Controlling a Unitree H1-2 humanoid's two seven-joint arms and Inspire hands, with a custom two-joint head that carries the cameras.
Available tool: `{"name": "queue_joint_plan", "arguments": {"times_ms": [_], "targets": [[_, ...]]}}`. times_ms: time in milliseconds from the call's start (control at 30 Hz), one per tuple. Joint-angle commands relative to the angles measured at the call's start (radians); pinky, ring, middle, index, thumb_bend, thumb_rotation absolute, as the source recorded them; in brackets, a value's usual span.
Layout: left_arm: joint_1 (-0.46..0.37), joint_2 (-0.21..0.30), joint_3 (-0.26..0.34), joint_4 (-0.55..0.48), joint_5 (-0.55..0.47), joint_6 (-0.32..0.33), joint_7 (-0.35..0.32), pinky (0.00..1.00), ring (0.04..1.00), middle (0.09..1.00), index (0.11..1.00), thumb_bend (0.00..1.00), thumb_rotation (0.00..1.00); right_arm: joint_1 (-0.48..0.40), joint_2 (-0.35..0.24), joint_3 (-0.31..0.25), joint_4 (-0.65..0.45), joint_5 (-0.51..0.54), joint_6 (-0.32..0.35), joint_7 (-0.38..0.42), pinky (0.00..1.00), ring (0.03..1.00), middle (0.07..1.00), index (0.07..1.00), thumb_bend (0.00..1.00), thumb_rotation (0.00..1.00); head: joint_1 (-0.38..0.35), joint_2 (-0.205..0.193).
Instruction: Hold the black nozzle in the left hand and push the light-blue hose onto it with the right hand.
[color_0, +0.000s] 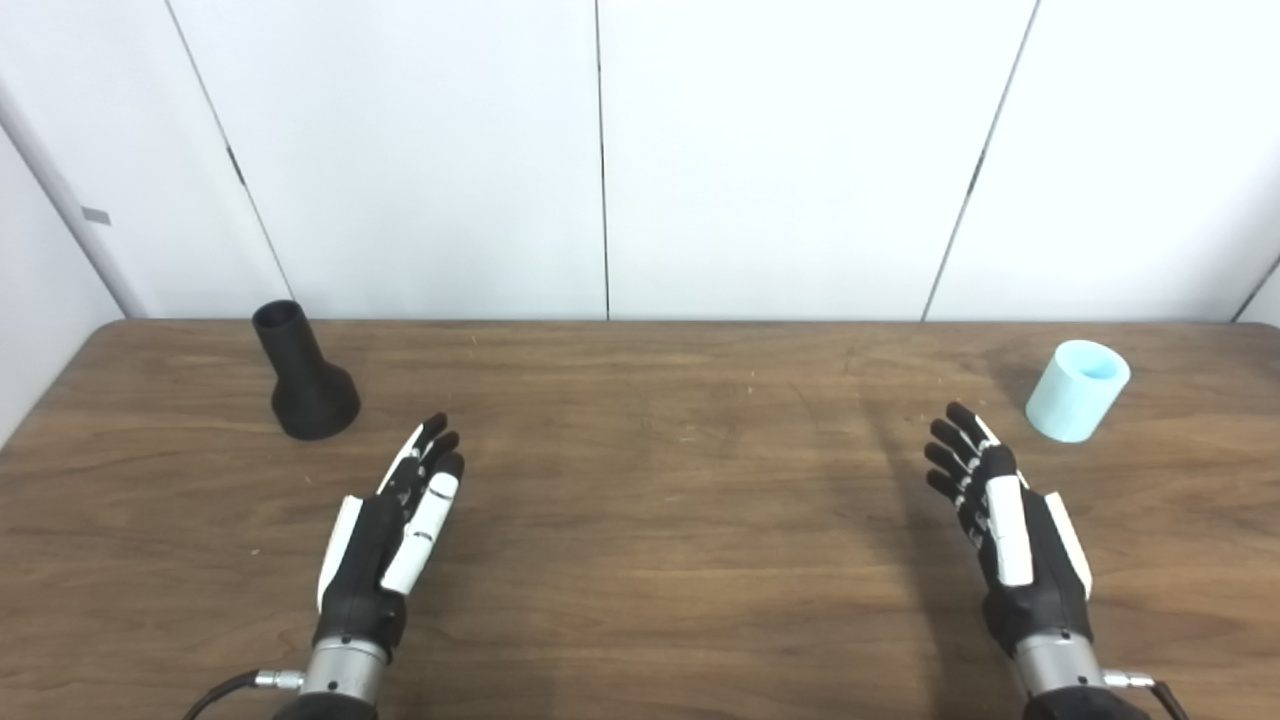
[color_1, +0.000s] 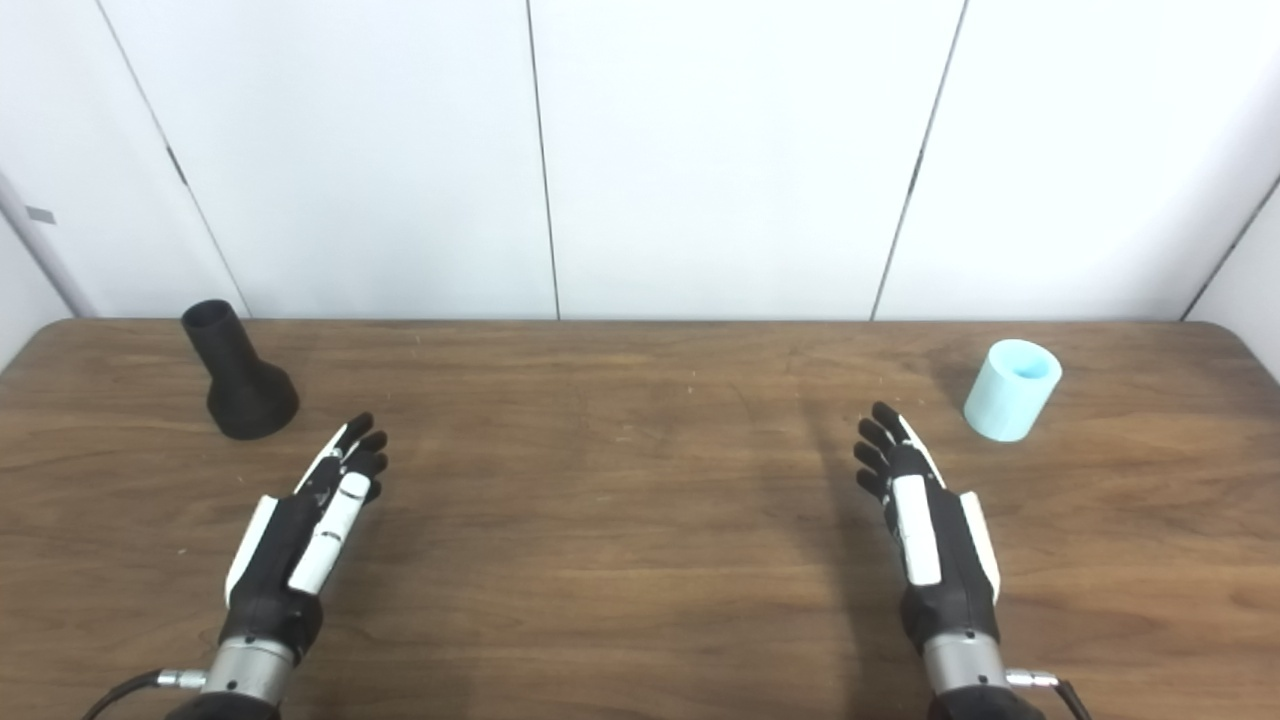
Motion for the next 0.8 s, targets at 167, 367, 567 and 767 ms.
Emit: {"name": "queue_joint_plan", "arguments": {"times_ms": [167, 367, 567, 767], "targets": [[-0.026, 0.003, 0.001, -0.011, -0.003, -0.037, 0.005, 0.92, 0.926, 0.923, 0.897, 0.33, 0.82, -0.03, -0.01, 0.002, -0.042, -0.005, -0.014, 0.005, 0.89, 0.906, 0.908, 0.929, 0.52, 1.0, 0.0, 0.0], [-0.027, 0.004, 0.002, -0.01, -0.005, -0.035, 0.003, 0.92, 0.926, 0.923, 0.897, 0.33, 0.82, -0.03, -0.012, 0.002, -0.041, -0.006, -0.014, 0.006, 0.89, 0.903, 0.905, 0.929, 0.52, 1.0, 0.001, -0.002], [-0.025, -0.001, -0.004, -0.018, 0.001, -0.028, 0.005, 0.92, 0.926, 0.923, 0.897, 0.33, 0.82, -0.027, -0.018, -0.001, -0.045, -0.002, -0.013, 0.01, 0.89, 0.902, 0.903, 0.929, 0.52, 1.0, 0.026, -0.006], [-0.02, -0.015, -0.016, -0.013, 0.013, -0.032, 0.012, 0.91, 0.922, 0.923, 0.897, 0.34, 0.82, -0.014, -0.035, -0.013, -0.032, 0.02, -0.031, 0.021, 0.89, 0.903, 0.906, 0.933, 0.51, 1.0, 0.069, -0.031]]}}
